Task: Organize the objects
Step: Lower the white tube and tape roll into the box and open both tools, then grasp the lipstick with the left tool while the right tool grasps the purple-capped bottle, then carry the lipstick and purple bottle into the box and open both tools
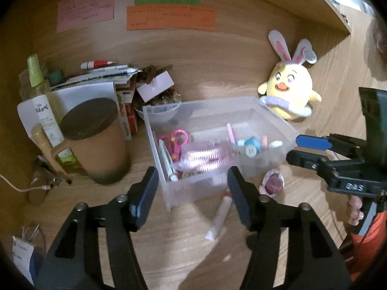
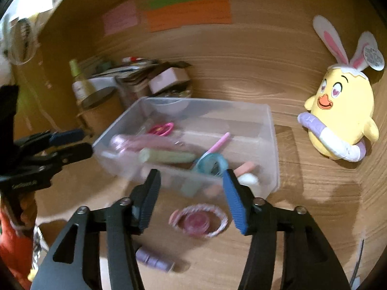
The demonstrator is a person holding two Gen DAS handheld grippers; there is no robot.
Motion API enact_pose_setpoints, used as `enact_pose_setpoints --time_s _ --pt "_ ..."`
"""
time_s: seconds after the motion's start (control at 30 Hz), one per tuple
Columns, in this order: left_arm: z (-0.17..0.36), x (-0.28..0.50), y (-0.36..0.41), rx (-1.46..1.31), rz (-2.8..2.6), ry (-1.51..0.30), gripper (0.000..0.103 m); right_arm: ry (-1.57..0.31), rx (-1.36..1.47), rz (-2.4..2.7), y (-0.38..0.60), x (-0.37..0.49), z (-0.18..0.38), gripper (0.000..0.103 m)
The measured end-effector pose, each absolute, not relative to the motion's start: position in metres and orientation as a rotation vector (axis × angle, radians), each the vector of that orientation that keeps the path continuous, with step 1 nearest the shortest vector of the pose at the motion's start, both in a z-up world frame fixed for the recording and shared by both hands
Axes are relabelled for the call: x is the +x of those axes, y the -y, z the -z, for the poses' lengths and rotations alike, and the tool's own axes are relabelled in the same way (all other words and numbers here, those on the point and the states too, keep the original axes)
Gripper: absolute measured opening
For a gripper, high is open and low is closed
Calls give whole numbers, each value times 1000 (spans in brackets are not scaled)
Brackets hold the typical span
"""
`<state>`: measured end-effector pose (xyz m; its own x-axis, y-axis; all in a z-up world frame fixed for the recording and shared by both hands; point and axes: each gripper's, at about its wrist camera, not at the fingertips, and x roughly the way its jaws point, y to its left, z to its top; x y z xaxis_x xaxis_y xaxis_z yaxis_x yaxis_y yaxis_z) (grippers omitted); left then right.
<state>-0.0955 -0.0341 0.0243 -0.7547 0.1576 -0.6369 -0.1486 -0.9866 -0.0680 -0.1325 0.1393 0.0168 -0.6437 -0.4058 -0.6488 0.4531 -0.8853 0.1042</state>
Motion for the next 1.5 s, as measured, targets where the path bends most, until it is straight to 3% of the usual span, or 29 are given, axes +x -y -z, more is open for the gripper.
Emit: enact_pose_setpoints --time_s 0.3,0.63,0.73,0.77,0.9,1.5 --pt "25 -102 19 -1234 -2687 -24 62 -139 1018 2345 -126 -96 15 54" --pt "51 -124 -1 -1357 -2575 -34 33 -269 1089 2204 -99 -84 48 54" --pt "51 -123 0 -1354 -2575 3 26 -285 1090 2208 -96 -85 51 37" --pt "52 -122 0 -1348 -2574 12 23 -282 1096 2202 -95 -86 51 27" --pt "51 -113 0 -1337 -2595 -17 14 -265 1110 2218 -101 -86 53 24" --pt "54 -89 -2 -1329 -2598 12 14 -77 1052 2386 -136 -85 27 23"
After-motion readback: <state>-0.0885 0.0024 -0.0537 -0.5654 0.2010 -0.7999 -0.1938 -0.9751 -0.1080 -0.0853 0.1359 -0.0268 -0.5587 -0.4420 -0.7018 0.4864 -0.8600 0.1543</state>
